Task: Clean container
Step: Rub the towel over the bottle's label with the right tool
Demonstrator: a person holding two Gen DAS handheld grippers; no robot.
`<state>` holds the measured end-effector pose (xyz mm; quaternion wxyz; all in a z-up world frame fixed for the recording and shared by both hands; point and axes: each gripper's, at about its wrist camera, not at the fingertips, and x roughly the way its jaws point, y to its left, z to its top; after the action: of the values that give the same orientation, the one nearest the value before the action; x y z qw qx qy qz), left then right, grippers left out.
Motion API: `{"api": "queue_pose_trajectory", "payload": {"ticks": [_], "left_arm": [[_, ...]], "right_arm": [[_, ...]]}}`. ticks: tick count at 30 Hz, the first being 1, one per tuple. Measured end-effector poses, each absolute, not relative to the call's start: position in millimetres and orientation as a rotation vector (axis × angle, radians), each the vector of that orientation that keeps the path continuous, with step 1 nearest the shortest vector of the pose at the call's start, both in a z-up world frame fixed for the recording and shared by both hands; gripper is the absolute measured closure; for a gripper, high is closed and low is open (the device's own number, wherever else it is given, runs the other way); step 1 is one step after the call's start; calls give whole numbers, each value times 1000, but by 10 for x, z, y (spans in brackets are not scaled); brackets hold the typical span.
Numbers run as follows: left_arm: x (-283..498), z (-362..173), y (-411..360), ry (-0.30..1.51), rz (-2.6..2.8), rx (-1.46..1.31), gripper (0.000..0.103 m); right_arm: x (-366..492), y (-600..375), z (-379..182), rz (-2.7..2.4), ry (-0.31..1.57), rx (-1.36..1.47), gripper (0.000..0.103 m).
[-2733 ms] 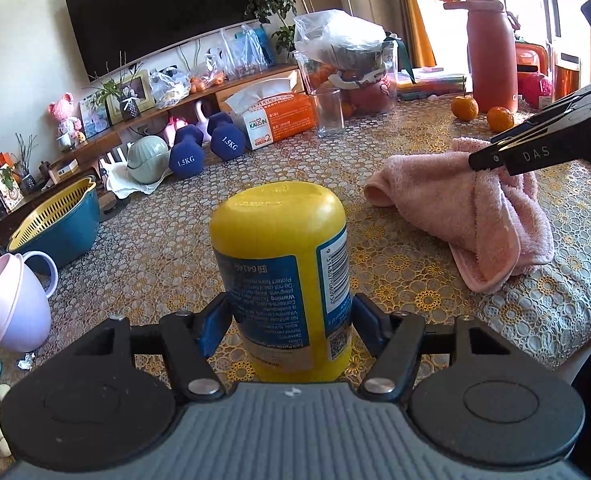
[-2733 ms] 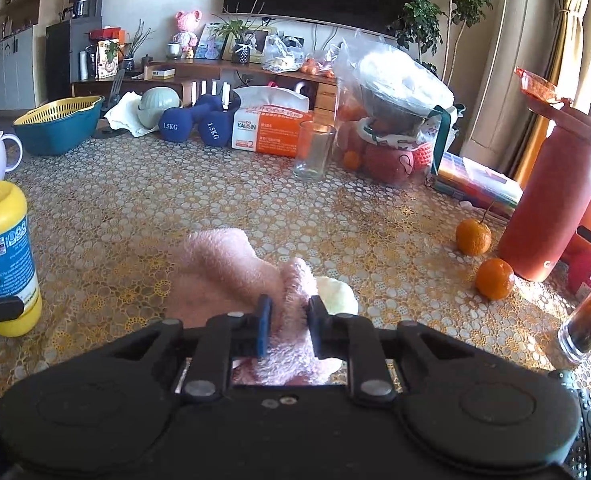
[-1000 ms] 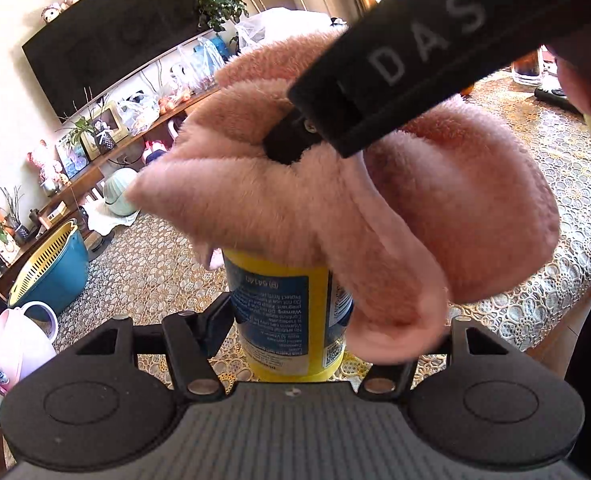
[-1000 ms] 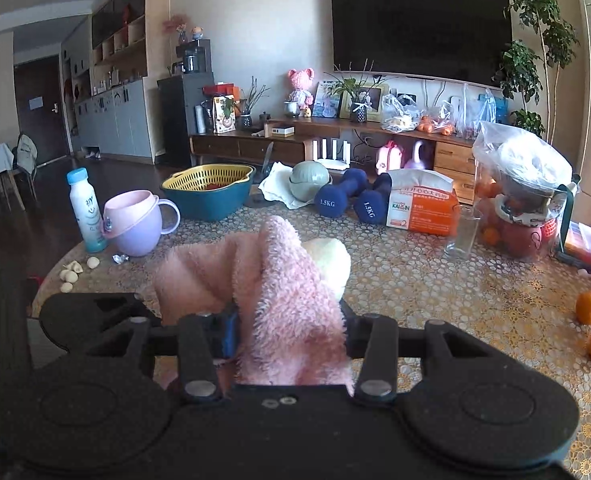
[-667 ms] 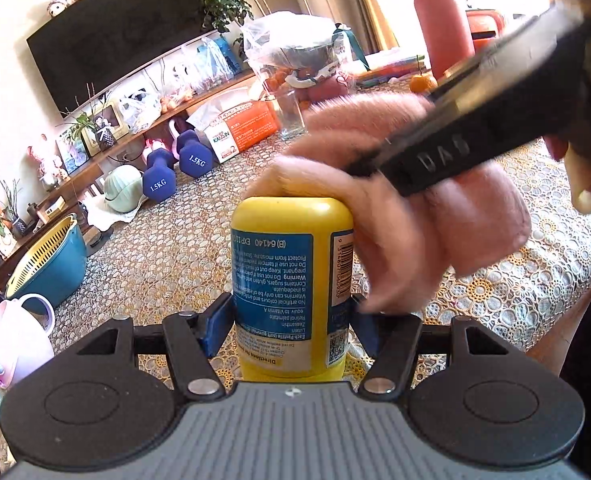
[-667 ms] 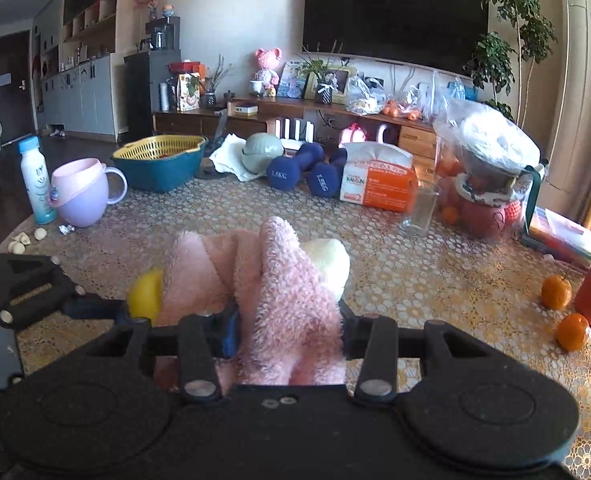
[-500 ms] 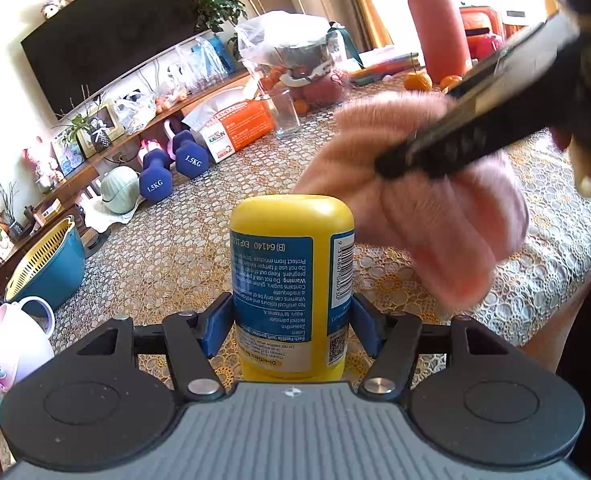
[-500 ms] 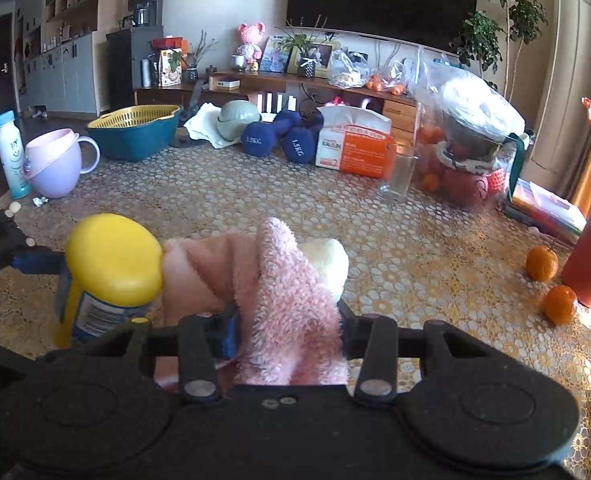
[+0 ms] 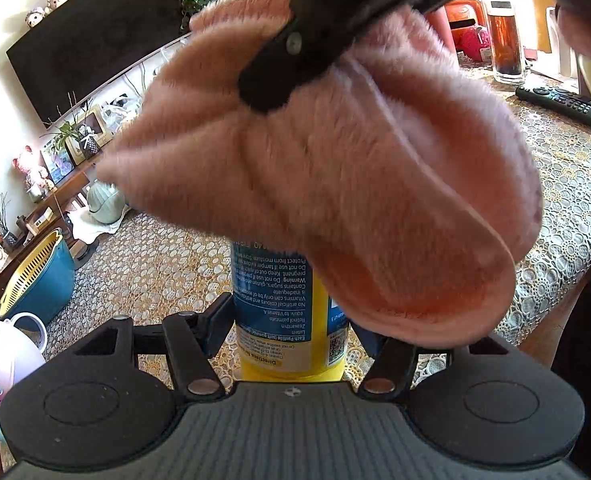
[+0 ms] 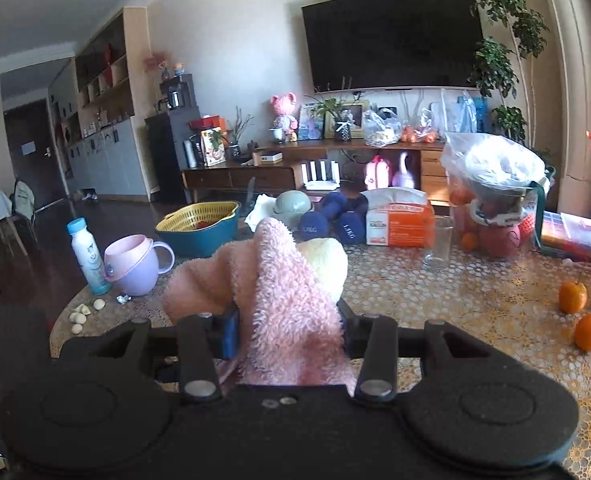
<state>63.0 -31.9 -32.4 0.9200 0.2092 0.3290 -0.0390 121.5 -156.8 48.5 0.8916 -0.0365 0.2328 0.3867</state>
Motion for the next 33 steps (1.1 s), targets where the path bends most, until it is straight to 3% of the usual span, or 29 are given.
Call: {"api": "queue_pose_trajectory", "payload": {"ticks": [18, 33], "left_arm": [[614, -387, -218, 672, -97, 359, 40], [609, -412, -226, 659, -111, 326, 41]], "right_arm": [[1531, -1497, -281, 615, 601, -320, 59], [1132, -1502, 313, 800, 476, -169, 59]]}}
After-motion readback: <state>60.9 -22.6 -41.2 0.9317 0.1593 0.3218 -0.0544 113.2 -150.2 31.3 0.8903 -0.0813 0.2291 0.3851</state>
